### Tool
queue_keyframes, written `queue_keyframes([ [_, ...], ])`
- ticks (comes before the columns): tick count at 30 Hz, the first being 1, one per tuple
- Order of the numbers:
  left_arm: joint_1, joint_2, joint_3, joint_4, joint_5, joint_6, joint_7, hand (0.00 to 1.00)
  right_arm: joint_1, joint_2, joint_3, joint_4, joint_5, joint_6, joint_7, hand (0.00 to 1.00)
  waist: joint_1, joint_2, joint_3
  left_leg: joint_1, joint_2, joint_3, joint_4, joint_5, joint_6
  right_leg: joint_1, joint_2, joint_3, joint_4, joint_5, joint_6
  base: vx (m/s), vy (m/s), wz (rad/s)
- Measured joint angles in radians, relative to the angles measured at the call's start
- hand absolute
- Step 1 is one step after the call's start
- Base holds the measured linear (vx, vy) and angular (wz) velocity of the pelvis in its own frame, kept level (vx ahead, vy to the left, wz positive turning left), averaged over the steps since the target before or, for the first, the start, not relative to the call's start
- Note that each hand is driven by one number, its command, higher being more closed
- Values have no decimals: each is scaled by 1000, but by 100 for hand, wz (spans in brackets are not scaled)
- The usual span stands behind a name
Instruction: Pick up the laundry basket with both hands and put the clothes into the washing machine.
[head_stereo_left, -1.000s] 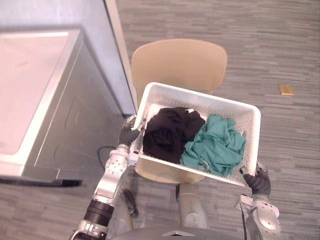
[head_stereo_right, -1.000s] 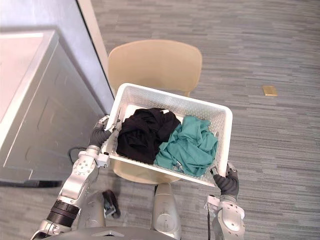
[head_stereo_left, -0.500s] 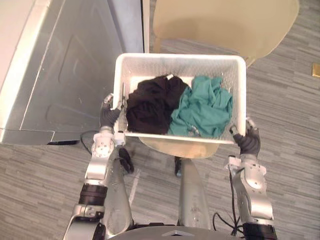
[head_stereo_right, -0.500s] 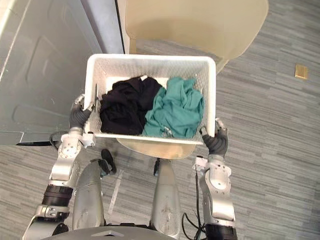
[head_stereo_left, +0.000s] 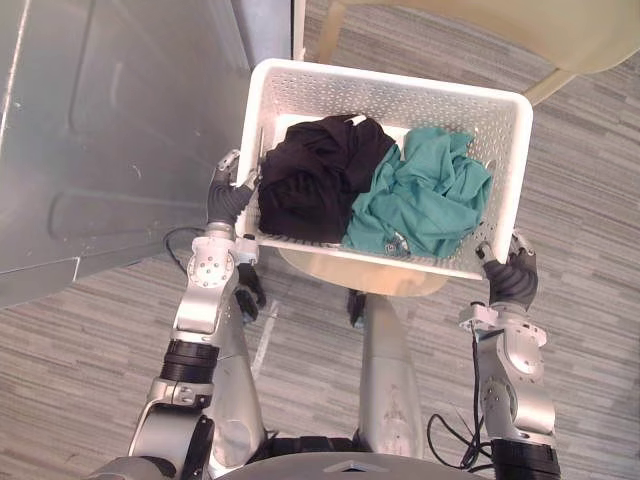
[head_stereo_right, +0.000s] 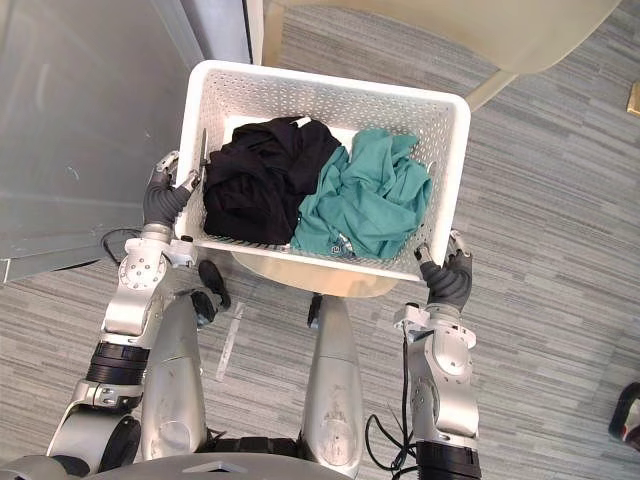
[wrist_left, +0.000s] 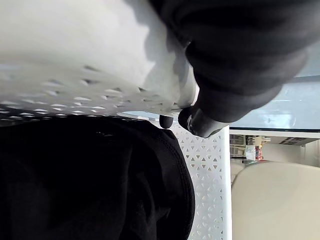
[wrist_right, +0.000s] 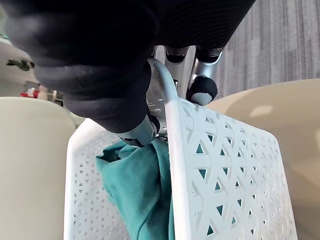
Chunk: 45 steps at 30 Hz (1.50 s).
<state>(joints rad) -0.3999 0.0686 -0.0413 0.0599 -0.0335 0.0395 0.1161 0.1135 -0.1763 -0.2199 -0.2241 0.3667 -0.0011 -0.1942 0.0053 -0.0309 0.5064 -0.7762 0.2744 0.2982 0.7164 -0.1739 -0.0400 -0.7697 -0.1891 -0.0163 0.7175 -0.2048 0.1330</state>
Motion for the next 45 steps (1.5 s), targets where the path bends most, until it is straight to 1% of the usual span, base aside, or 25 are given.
queue_keyframes([
  [3, -3, 0, 0, 1, 19, 5, -11, 100, 0, 6, -12, 17, 0, 0, 10, 100, -1, 0, 0, -7, 0, -2, 0, 0, 0, -2, 0, -3, -2, 0, 0, 38, -14, 3],
  [4, -4, 0, 0, 1, 21, 5, -12, 0, 0, 8, -15, 18, 0, -1, 12, 0, -1, 0, 0, -8, 0, -3, -1, 0, 0, -3, 0, -4, -5, 0, 0, 0, 0, 0],
  [8, -10, -3, 2, 1, 27, 4, -9, 0, -9, 7, -23, 45, 0, -17, 14, 0, 3, 0, 0, -10, 0, -3, -4, 0, 0, -4, 0, -6, -12, 1, -1, 0, 0, 0],
  [13, -25, -3, -3, 1, 17, 5, -20, 0, -13, 5, -29, 56, 2, -17, 36, 0, 3, 0, 0, -12, 0, -3, -6, 0, 0, -2, 0, -8, -18, 4, -1, 26, -14, 0],
  [17, -53, 3, -7, 9, 17, 8, -48, 0, -40, -1, -50, 57, 2, -17, 45, 0, 3, 0, 0, -10, -1, -2, -7, 1, 2, 3, 1, -9, -28, 12, -2, 0, 0, 0],
  [20, -60, 20, -35, 9, 19, 27, -84, 0, -46, -4, -59, 57, 2, -16, 67, 0, 5, 0, 0, -6, -1, -2, -6, 2, 4, 9, 0, -9, -29, 18, -2, 0, 0, 0],
  [23, -58, 34, -52, 9, 64, 42, -110, 0, -47, -5, -66, 57, 20, -15, 84, 0, 6, 0, 0, 3, -2, -1, -6, 4, 6, 18, 0, -8, -30, 20, -1, -2, -6, -1],
  [24, -58, 37, -58, 9, 101, 57, -122, 0, -47, -3, -66, 58, 21, -12, 85, 0, 8, 0, 0, 18, -2, 1, -7, 4, 6, 31, 0, -6, -34, 20, -1, -8, -12, -5],
  [26, -56, 44, -70, 9, 142, 75, -125, 0, -46, -4, -67, 63, 21, -10, 86, 0, 9, 1, 0, 40, -3, 5, -14, 4, 6, 48, 0, -3, -40, 20, -1, -14, -16, -6],
  [27, -55, 49, -75, 9, 176, 86, -129, 0, -46, -4, -67, 65, 21, 2, 86, 0, 10, 1, 0, 49, -4, 7, -21, 5, 7, 55, 0, -2, -43, 22, -2, -15, -19, -4],
  [29, -53, 51, -76, 9, 217, 104, -132, 0, -46, -3, -64, 65, 21, 8, 87, 0, 11, 1, 0, 59, -3, 10, -24, 6, 8, 65, 1, -1, -46, 24, -1, -12, -19, -4],
  [32, -45, 51, -80, 8, 259, 118, -137, 0, -39, -3, -58, 65, 21, 11, 90, 0, 15, 2, -1, 88, -3, 17, -26, 6, 8, 90, 2, 1, -51, 24, 0, 21, -11, -7],
  [34, -27, 51, -79, -14, 281, 128, -142, 0, -24, 0, -53, 64, 21, 32, 104, 0, 22, 3, -1, 133, -5, 28, -39, 6, 8, 129, 2, 4, -60, 26, 3, 44, -10, -11],
  [37, 5, 50, -73, -56, 298, 137, -142, 0, 12, 1, -32, 50, 21, 49, 121, 0, 24, 5, -3, 172, -5, 32, -46, 4, 6, 165, 2, 3, -66, 25, 4, 24, -8, -7],
  [40, 27, 46, -56, -74, 324, 137, -121, 0, 65, 1, -2, 36, 22, 55, 149, 0, 25, 7, -7, 226, -6, 37, -59, 3, 3, 216, 2, 3, -74, 22, 3, 3, -17, -7],
  [43, 51, 39, -27, -75, 349, 138, -111, 0, 101, 1, 38, 34, 22, 72, 181, 0, 24, 6, -30, 269, -7, 51, -73, -2, -4, 250, 2, 5, -77, 14, 1, -24, -15, -6],
  [45, 58, 31, 4, -79, 355, 137, -77, 0, 133, 1, 68, 16, 22, 76, 206, 0, 25, 6, -68, 291, -8, 57, -91, 6, -12, 261, 2, 6, -83, 15, 0, -6, -37, -4],
])
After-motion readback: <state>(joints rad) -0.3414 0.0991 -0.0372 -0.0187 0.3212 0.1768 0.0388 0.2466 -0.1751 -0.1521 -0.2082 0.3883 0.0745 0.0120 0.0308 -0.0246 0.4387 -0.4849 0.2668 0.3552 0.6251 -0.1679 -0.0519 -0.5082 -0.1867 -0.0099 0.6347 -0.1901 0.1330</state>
